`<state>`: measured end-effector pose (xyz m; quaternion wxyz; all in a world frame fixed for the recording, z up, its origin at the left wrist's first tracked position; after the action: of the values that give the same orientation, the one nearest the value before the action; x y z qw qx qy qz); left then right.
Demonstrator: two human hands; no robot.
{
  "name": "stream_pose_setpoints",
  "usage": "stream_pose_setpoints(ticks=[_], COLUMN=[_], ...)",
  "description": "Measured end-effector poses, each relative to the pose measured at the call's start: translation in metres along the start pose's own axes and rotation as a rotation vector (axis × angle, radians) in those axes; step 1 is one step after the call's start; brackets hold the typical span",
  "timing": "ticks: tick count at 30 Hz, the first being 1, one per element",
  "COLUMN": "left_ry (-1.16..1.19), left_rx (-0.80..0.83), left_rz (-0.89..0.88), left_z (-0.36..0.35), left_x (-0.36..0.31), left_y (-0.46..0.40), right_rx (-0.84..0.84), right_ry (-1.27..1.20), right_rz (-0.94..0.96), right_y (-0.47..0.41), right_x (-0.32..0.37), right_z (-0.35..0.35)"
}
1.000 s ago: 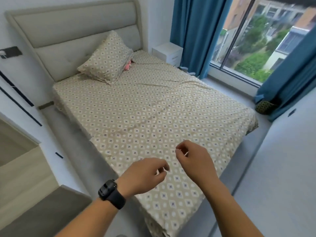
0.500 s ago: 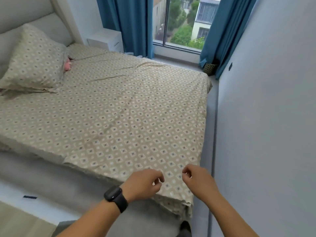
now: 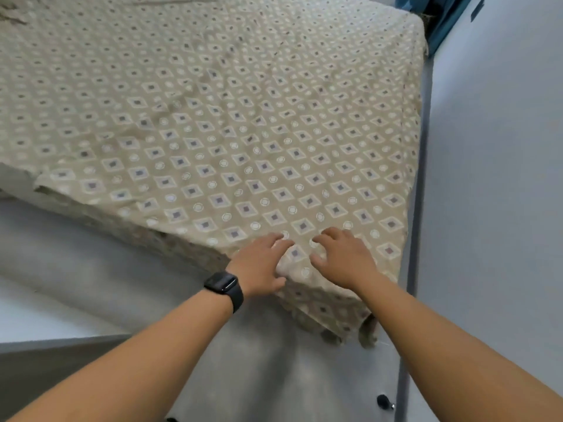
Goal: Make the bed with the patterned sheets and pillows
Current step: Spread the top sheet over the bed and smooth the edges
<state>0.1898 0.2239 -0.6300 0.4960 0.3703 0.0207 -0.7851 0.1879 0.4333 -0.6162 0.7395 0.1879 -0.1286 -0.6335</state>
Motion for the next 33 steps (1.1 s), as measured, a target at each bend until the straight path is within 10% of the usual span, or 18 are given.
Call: stream_pose_setpoints(ticks=[12, 33], left_ry=[-0.201, -0.476], left_rx=[-0.318, -0.205], left_rz=[-0.487, -0.21], left_z=[-0.093, -0.111], left_x=[0.08, 0.067], left_y=[-0.097, -0.047], right_rx=[-0.431, -0.402], right_ry=[-0.047, 0.098], right_rz=[-0.066, -0.282], right_y=[-0.066, 0.05], right_x=[0.005, -0.004], right_z=[-0.146, -0.176])
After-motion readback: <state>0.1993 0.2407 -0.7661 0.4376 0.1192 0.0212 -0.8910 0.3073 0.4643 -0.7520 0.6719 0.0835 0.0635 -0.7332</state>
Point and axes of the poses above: each hand's wrist, its own y-axis away from the middle knuckle, its own z-axis out of the back of the hand, x = y × z, the point moved 1 cm from there along -y, towards the middle knuckle, and after that the axes turned 13 degrees about y, right-handed, at the moved point
